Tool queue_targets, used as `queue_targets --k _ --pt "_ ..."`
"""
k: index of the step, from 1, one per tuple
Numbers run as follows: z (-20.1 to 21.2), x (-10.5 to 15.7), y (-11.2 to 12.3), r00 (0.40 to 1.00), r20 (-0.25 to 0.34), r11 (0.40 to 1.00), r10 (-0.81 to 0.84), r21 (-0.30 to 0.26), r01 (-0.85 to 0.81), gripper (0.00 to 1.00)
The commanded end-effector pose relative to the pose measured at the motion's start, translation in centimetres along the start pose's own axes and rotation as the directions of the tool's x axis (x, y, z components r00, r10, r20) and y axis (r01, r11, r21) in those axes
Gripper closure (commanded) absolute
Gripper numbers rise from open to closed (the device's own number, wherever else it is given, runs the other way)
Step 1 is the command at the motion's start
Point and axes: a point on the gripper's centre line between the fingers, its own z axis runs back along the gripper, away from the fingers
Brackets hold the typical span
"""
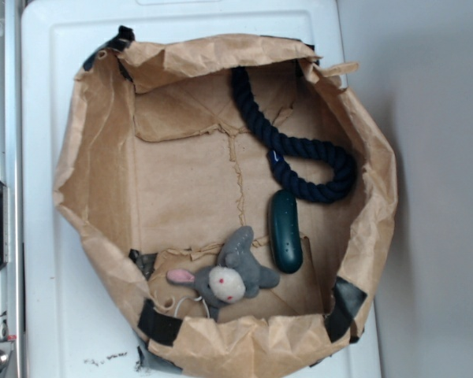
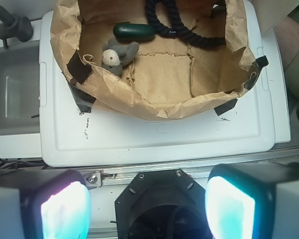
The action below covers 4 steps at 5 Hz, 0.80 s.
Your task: Grab the gray animal.
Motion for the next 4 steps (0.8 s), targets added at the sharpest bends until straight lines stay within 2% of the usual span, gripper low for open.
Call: queue_targets --k 1,2,3,4 --pt "0.0 0.0 0.0 1.0 0.0 1.0 0.0 0.0 0.0 0.0" --pt "-0.1 2.8 -1.7 0.993 0.054 0.995 0.104 -0.004 -0.104 0.0" --pt "-0.9 5.7 -3.0 0.988 0.076 0.991 0.136 -0.01 -0.136 0.0" --pt "-2.6 8.7 -3.6 0.989 0.086 0.992 0.121 -0.042 -0.118 0.0"
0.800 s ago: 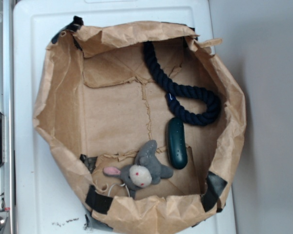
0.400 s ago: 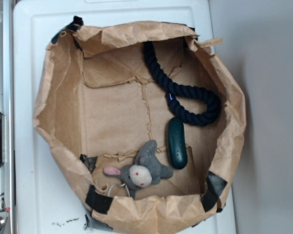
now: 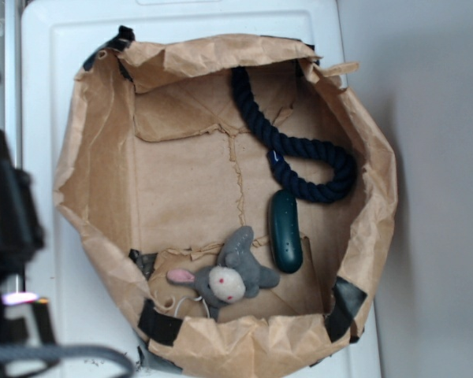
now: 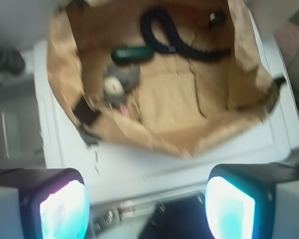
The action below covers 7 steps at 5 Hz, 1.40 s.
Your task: Grab the gray animal.
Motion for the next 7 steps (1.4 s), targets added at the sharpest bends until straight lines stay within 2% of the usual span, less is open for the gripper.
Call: queue_targets --k 1,2,3,6,7 --pt "-4.0 7.0 -1.1 0.999 0.05 0.997 -0.003 -0.078 0.006 0.0" --pt "-6.6 8.1 -0.2 0.998 0.061 0.996 -0.021 -0.081 0.026 0.0" --pt "-10.2 7.9 0.8 0.993 0.11 0.999 -0.032 -0.017 0.034 0.0" --pt "-10.2 7.9 0.8 0.993 0.11 0.999 -0.032 -0.017 0.034 0.0" --pt "-11.6 8.1 2.3 0.995 0.1 0.999 -0.004 -0.047 0.009 0.0"
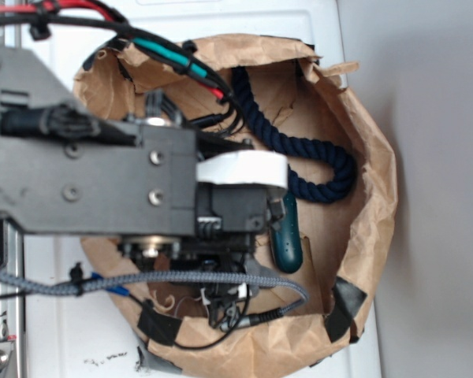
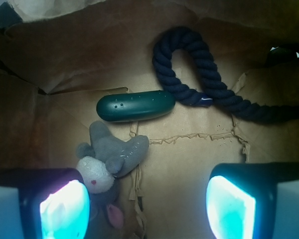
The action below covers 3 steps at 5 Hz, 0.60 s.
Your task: Grab the gray animal.
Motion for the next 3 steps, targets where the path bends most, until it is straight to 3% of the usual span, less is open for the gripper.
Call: queue_targets --k 1,2,3 --pt "-0.6 0.9 2.6 1.0 0.004 0.999 0.016 -0.041 -0.016 0.0" --pt "-2.1 1.0 3.1 1.0 0.015 0.999 0.025 -0.04 -0.025 0.0" --pt "-3.7 0.0 1.4 0.999 0.026 0.999 0.045 -0.013 -0.044 0.0"
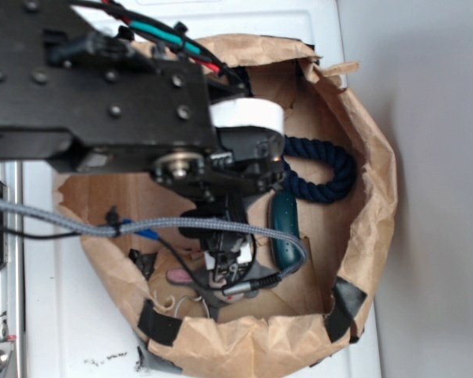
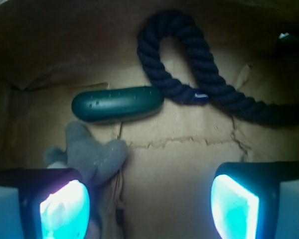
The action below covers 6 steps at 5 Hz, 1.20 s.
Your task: Grab the gray animal.
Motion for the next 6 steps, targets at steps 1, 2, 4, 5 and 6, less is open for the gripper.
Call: queue_targets --k 1,2,4,5,6 --pt "-1.6 -1.2 -2.9 0.992 0.063 0.992 0.111 0.048 -0.115 0.0" --pt "-0.3 -0.4 -3.9 0.984 0.023 0.984 0.175 -0.02 -0.174 0.0" --pt "-2.5 1.6 -5.8 0.965 0.003 0.959 0.262 -0.113 -0.26 0.0" --pt "-4.1 1.1 -6.7 0.967 -0.024 0.963 0.252 -0.087 -0.253 0.0" --pt "-6.6 0.8 -7.6 0.978 -0.051 0.978 0.201 -0.036 -0.203 0.0"
